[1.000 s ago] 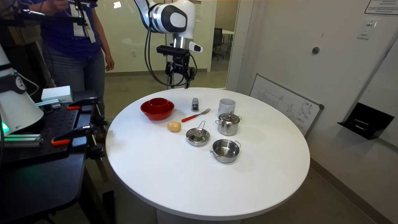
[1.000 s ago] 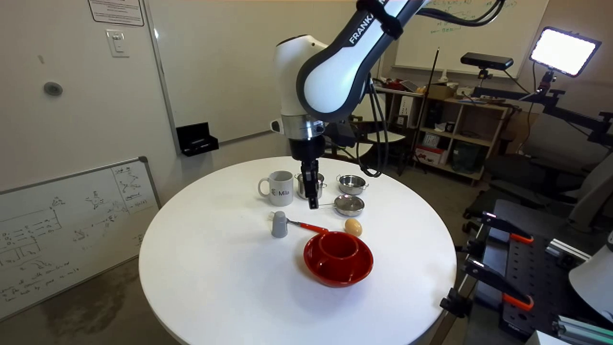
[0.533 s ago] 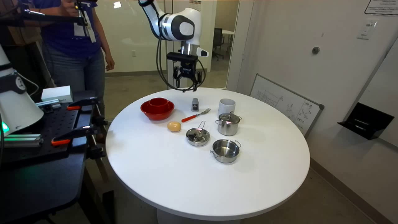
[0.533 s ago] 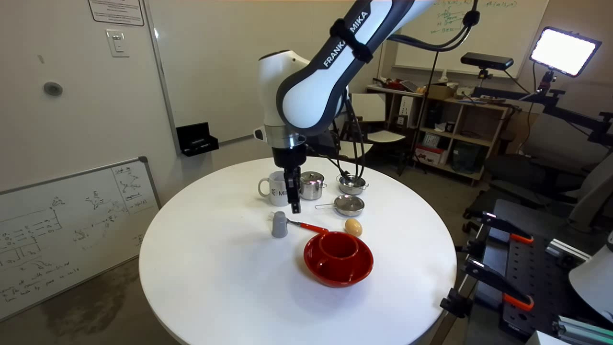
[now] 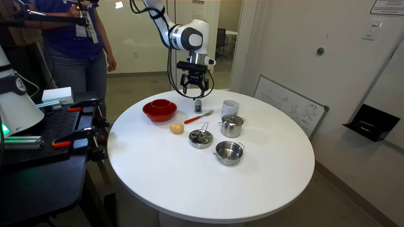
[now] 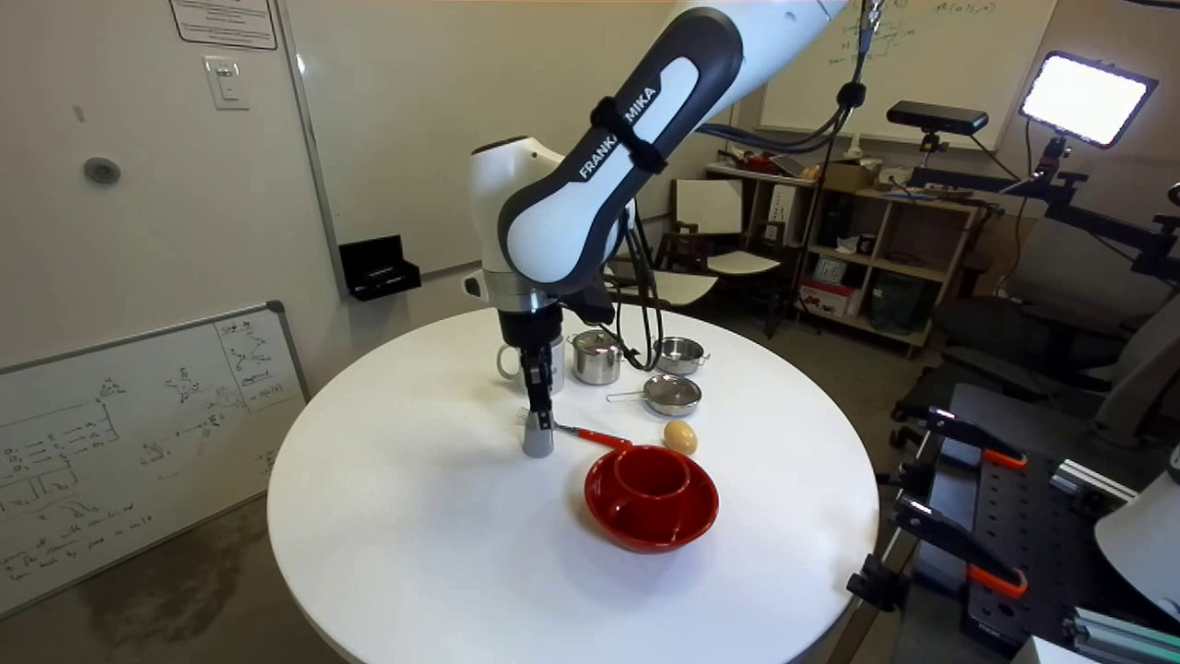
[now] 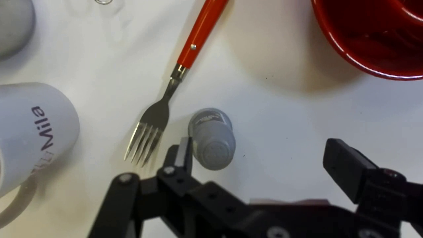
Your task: Pick the bottle on the table and put it in the pot
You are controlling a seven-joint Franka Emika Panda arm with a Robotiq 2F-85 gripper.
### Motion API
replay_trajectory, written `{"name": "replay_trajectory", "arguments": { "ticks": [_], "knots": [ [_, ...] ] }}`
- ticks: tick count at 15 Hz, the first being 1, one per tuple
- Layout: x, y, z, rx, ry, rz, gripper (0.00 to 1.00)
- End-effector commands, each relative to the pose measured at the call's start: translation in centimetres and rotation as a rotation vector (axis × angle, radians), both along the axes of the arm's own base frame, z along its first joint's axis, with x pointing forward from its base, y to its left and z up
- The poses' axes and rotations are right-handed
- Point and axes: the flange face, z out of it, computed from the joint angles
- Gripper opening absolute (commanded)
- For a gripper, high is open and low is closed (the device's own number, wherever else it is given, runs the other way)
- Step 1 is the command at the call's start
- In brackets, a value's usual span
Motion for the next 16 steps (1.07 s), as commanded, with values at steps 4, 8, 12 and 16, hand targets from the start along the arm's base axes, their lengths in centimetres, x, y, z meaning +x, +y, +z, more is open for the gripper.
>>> {"name": "replay_trajectory", "arguments": {
  "ticks": [4, 8, 12, 16],
  "knots": [
    [2.4, -0.1, -2.7, -0.009, 0.029, 0.032, 1.00],
    [3.1, -0.5, -3.8, -0.010, 0.045, 0.026, 0.74],
    [3.6, -0.7, -4.5, -0.011, 0.052, 0.017, 0.56],
    [4.0, -0.8, -4.9, -0.007, 0.058, 0.010, 0.26]
  ]
}}
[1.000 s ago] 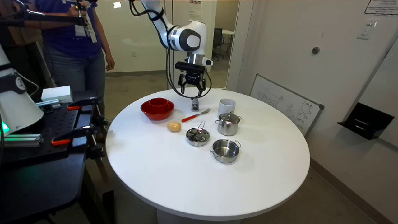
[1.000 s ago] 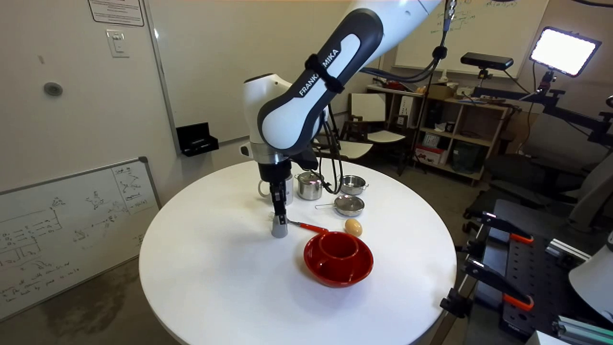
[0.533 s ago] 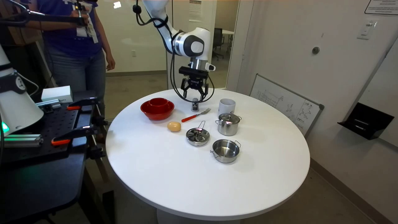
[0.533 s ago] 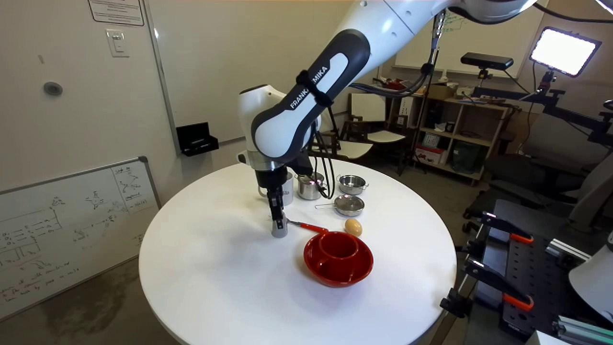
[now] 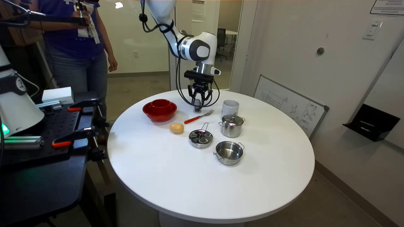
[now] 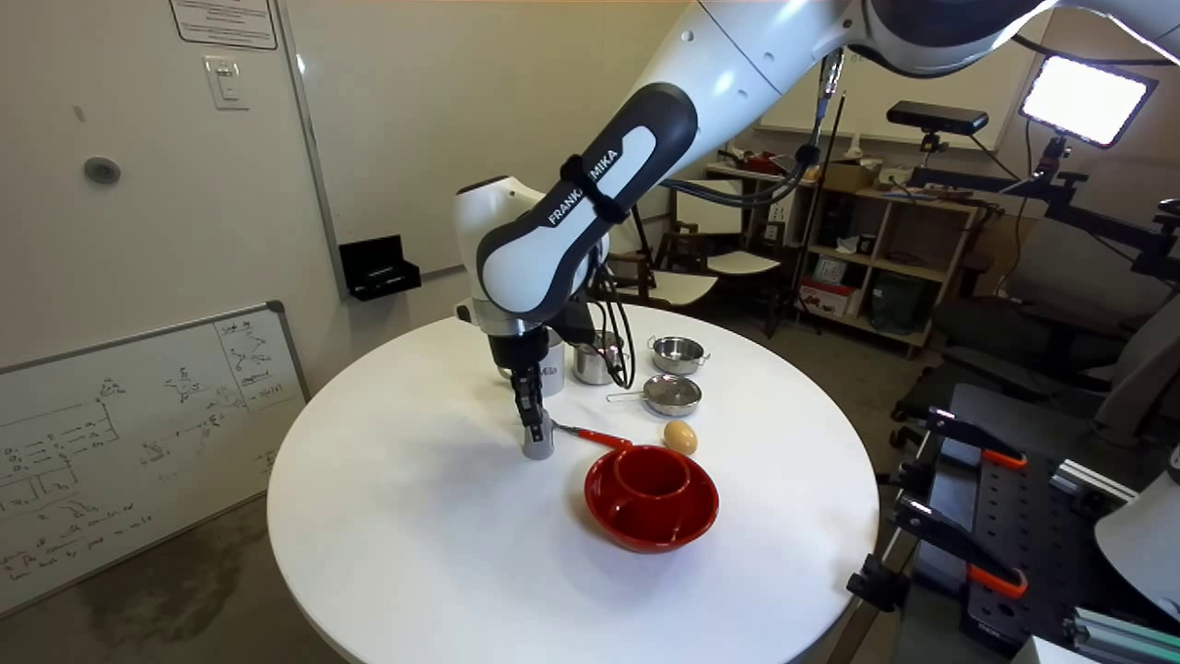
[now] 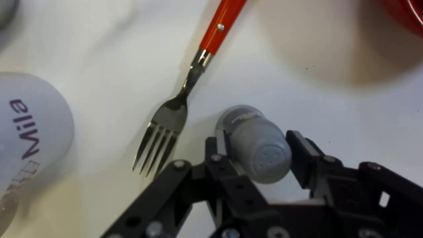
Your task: Pick the bottle on the table and put it in the pot
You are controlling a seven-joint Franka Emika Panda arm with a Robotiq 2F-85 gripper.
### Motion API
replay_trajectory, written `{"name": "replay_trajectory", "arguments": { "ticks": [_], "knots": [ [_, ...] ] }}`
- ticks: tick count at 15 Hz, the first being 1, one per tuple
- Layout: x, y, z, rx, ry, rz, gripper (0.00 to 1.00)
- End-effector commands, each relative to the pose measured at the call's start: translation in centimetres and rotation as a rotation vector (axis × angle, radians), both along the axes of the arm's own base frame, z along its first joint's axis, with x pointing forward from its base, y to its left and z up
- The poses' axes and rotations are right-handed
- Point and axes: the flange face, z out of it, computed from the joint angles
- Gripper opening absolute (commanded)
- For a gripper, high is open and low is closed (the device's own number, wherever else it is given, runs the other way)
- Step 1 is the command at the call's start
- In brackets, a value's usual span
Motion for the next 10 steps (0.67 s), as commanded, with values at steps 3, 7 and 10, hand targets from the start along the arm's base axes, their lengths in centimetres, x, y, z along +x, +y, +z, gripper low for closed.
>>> {"name": "replay_trajectory", "arguments": {
  "ticks": [3, 7, 10],
  "knots": [
    [1.1, 0.0, -0.4, 0.005, 0.014, 0.008, 0.16],
    [0.4, 0.0, 2.3, -0.019, -0.002, -0.001, 0.16],
    [-0.9, -0.7, 5.8, -0.034, -0.007, -0.029, 0.16]
  ]
}}
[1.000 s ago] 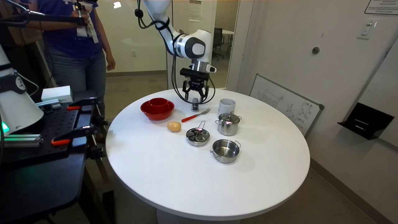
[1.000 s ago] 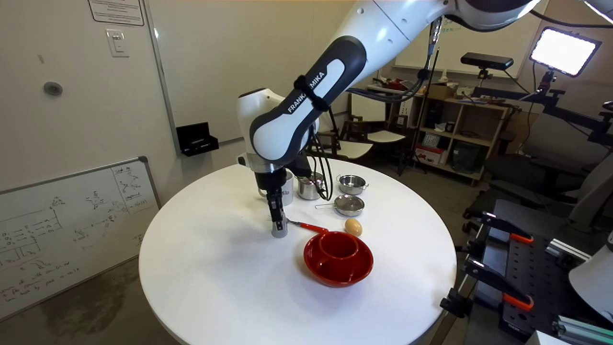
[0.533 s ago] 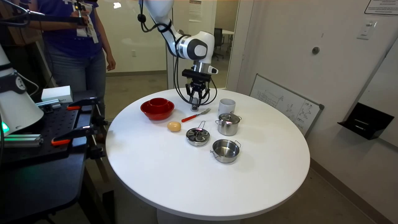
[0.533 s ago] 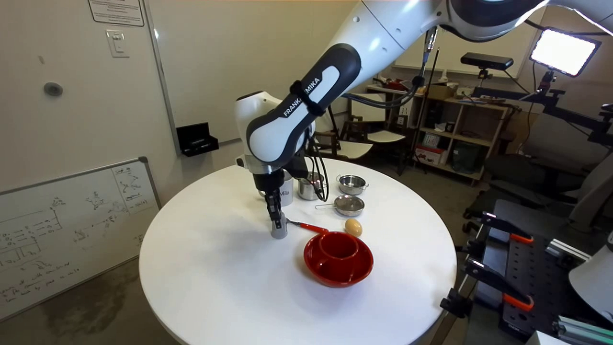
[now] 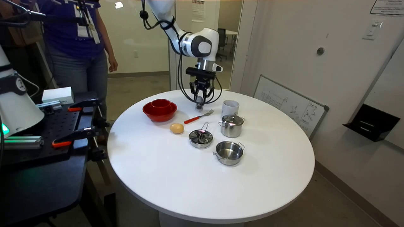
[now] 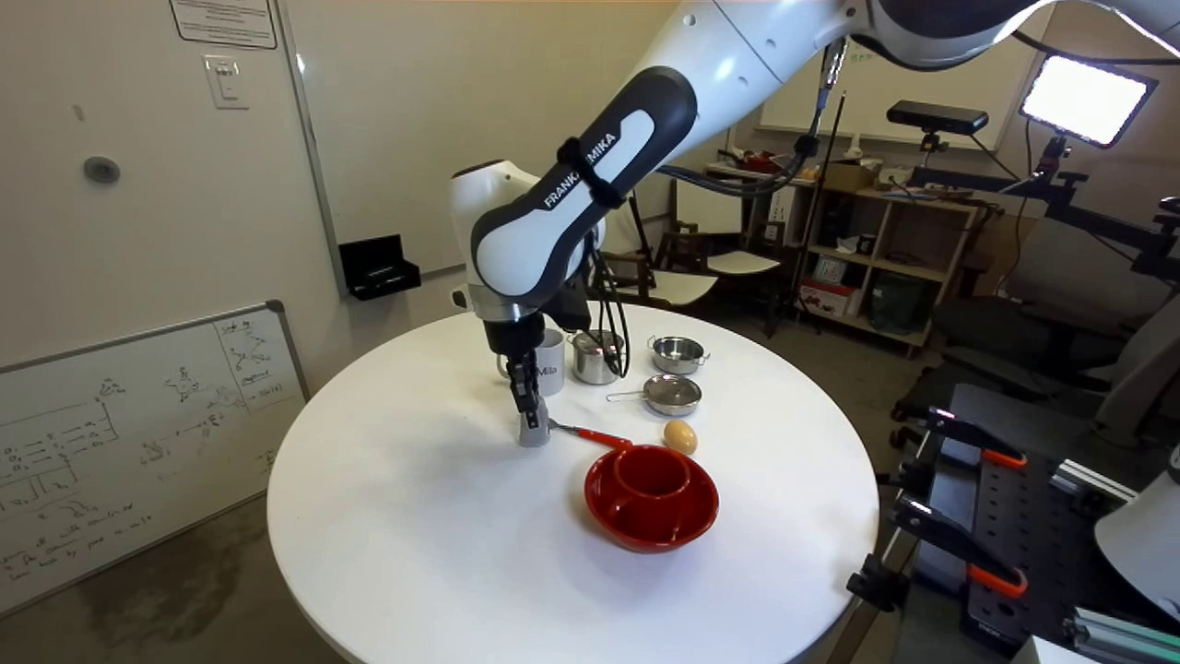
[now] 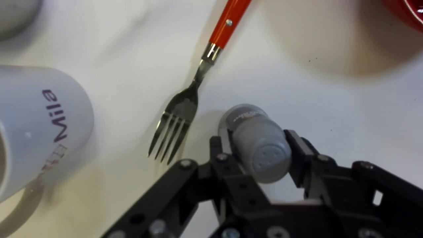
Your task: Pick the bottle on the table and put it in the pot
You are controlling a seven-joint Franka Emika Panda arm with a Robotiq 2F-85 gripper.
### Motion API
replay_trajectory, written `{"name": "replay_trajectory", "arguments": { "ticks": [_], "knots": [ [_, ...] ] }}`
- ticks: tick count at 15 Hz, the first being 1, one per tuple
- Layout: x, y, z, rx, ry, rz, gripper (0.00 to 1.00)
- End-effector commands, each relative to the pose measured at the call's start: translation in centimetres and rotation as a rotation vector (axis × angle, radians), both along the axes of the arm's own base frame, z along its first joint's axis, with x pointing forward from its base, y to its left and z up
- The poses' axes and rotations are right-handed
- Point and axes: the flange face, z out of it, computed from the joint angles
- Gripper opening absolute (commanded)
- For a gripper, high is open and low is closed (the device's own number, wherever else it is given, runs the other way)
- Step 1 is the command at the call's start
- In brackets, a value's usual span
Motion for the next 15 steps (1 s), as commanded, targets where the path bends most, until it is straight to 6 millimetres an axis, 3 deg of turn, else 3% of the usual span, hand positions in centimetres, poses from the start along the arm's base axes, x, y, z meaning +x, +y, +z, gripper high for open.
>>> {"name": "replay_trajectory", "arguments": {
  "ticks": [1, 5, 9, 15],
  "knots": [
    [-2.1, -0.8, 5.3, -0.030, 0.005, -0.027, 0.16],
    [-4.8, -3.7, 10.3, -0.094, 0.014, -0.152, 0.16],
    [-7.1, -8.6, 14.7, -0.174, 0.005, -0.312, 0.16],
    [-8.7, -16.4, 18.4, -0.299, -0.005, -0.553, 0.16]
  ]
}}
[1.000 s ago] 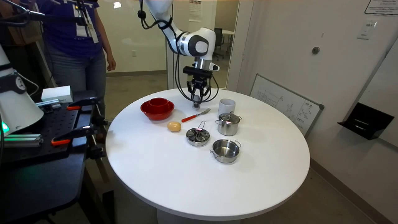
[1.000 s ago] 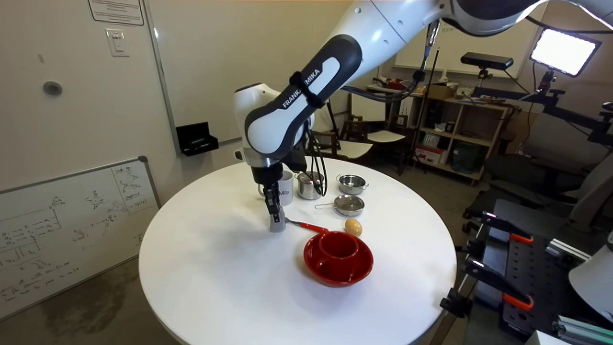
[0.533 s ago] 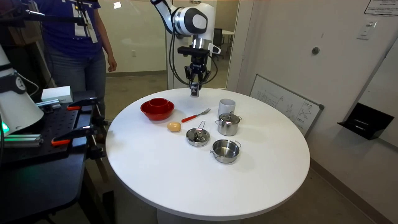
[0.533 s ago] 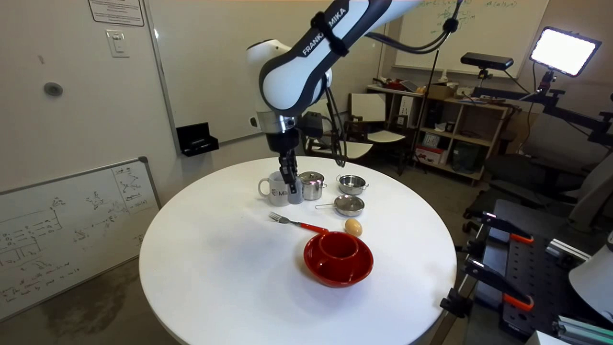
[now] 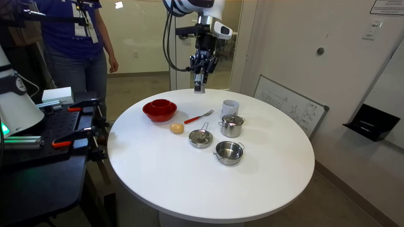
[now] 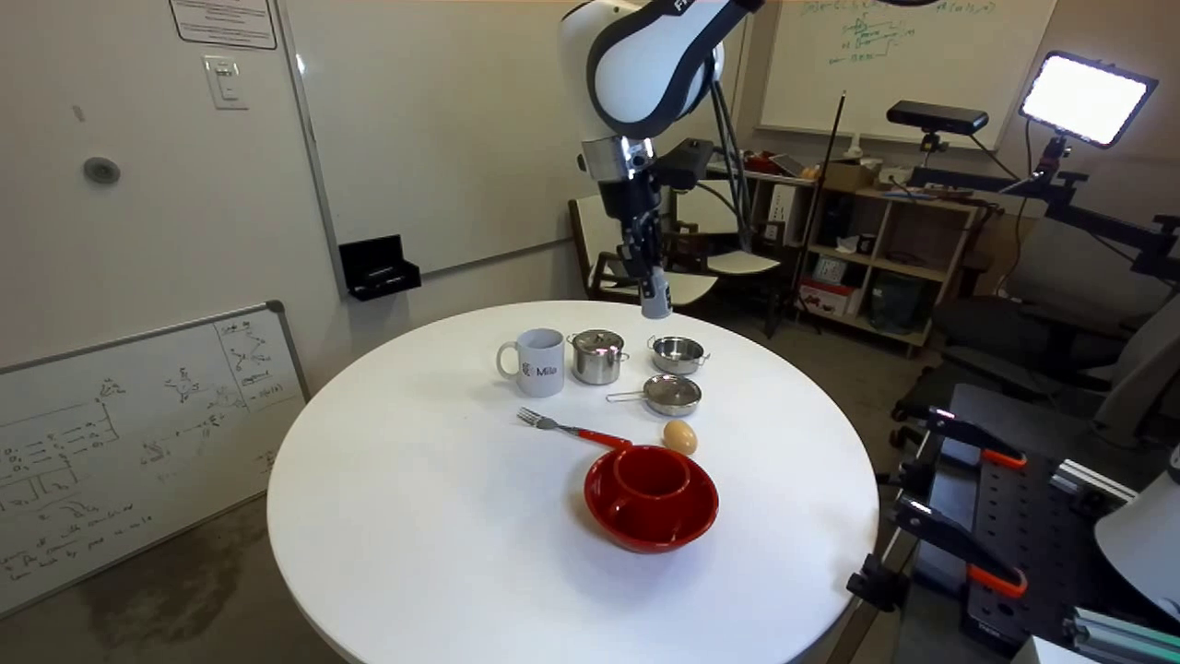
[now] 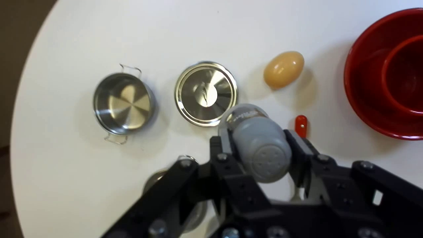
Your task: Pick the bottle on the table and put it in the pot
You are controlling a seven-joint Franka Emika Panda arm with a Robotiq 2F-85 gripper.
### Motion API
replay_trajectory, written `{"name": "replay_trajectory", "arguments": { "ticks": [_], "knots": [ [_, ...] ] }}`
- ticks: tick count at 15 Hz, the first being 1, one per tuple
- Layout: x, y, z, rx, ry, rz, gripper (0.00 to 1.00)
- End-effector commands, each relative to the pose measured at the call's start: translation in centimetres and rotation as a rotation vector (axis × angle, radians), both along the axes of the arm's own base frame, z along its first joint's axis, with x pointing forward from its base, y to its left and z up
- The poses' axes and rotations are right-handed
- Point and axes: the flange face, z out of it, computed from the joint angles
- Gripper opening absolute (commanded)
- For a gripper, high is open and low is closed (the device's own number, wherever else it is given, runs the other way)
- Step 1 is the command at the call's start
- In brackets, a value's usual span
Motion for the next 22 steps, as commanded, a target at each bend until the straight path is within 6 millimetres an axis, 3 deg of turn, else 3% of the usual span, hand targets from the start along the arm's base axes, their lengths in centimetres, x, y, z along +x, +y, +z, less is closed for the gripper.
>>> {"name": "replay_trajectory", "arguments": {
  "ticks": [1, 2, 6, 7, 8, 16, 22],
  "knots": [
    [-0.3, -1.2, 0.5, -0.018, 0.002, -0.036, 0.16],
    [-0.4, -1.9, 0.8, -0.021, 0.001, -0.048, 0.41],
    [-0.4, -1.3, 0.5, -0.015, 0.005, -0.039, 0.41],
    [-0.4, -1.2, 0.5, -0.014, 0.005, -0.038, 0.16],
    [-0.1, -1.6, 0.0, 0.013, 0.010, -0.051, 0.16],
    [2.2, -10.3, -6.7, 0.106, -0.007, -0.505, 0.16],
    [4.5, -15.0, -8.2, 0.077, -0.093, -0.750, 0.16]
  ]
}}
